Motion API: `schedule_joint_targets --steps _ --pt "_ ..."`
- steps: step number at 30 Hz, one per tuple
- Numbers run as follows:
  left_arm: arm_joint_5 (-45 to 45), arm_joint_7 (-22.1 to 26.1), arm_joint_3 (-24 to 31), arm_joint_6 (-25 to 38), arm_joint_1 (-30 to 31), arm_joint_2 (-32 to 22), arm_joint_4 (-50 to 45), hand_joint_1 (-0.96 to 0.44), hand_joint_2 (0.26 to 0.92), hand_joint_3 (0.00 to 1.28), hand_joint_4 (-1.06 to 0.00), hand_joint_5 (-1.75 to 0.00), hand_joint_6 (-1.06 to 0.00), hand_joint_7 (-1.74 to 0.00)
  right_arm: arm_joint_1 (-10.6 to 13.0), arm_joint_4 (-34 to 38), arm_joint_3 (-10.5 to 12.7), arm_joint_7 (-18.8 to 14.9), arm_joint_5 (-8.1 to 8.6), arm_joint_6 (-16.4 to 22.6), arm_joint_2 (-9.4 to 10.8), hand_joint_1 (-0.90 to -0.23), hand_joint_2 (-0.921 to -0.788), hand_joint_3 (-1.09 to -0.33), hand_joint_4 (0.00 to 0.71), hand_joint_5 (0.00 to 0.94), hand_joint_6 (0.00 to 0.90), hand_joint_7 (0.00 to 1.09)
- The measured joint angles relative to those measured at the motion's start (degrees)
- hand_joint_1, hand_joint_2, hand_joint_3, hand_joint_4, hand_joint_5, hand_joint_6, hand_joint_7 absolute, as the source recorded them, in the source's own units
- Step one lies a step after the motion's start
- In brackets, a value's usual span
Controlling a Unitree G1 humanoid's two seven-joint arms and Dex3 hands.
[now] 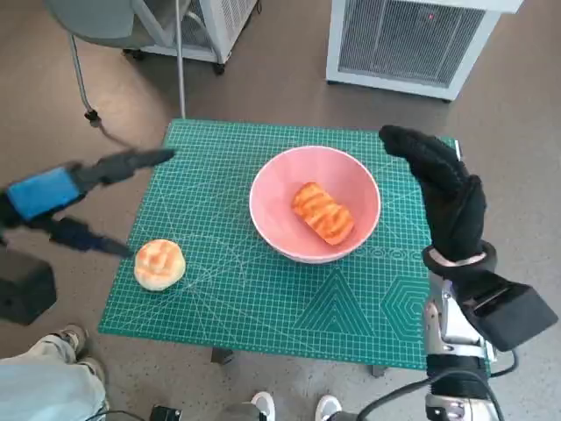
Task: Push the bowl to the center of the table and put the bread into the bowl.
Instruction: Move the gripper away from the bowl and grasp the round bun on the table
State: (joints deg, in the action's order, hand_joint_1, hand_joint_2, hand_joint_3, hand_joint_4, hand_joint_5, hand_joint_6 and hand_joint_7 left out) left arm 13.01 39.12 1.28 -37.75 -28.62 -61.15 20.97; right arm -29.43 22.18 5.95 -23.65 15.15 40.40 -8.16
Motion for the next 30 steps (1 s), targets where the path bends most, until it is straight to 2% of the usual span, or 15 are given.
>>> schedule_joint_targets --steps 8,10,16,19,30 --pt "0.5 0.0 0.6 2.7 3.1 -0.1 -2.4 -0.38 0.78 0.0 -0.04 0.0 -0.18 -0.06 -0.2 0.1 0.0 -0.7 0.61 -0.6 0.0 -0.661 -0.921 -0.824 0.235 0.002 -0.001 0.66" --pt "0.5 0.0 0.7 3.7 3.4 -0.1 -3.2 -0.34 0.769 0.0 -0.05 0.0 -0.2 -0.06 -0.2 0.1 0.0 -0.9 0.75 -0.7 0.0 -0.662 -0.921 -0.824 0.235 0.002 -0.001 0.66" --pt "0.4 0.0 0.6 7.5 5.1 0.4 -5.1 -0.28 0.758 0.0 -0.07 -0.01 -0.21 -0.05 -0.5 0.1 0.2 -2.2 2.13 -1.6 -0.2 -0.663 -0.921 -0.826 0.232 0.0 -0.001 0.66" --pt "0.4 0.0 0.0 8.7 5.3 1.3 -4.5 -0.26 0.756 0.0 -0.07 -0.01 -0.22 -0.04 -0.6 0.0 0.4 -2.5 2.73 -1.8 -0.5 -0.663 -0.921 -0.827 0.231 0.0 -0.001 0.66" --pt "2.6 -0.9 -3.3 9.6 5.2 4.2 0.9 -0.22 0.751 0.0 -0.08 0.0 -0.24 -0.03 -0.6 -1.1 0.6 -3.2 2.84 -2.2 -0.7 -0.66 -0.921 -0.831 0.228 0.0 -0.001 0.66"
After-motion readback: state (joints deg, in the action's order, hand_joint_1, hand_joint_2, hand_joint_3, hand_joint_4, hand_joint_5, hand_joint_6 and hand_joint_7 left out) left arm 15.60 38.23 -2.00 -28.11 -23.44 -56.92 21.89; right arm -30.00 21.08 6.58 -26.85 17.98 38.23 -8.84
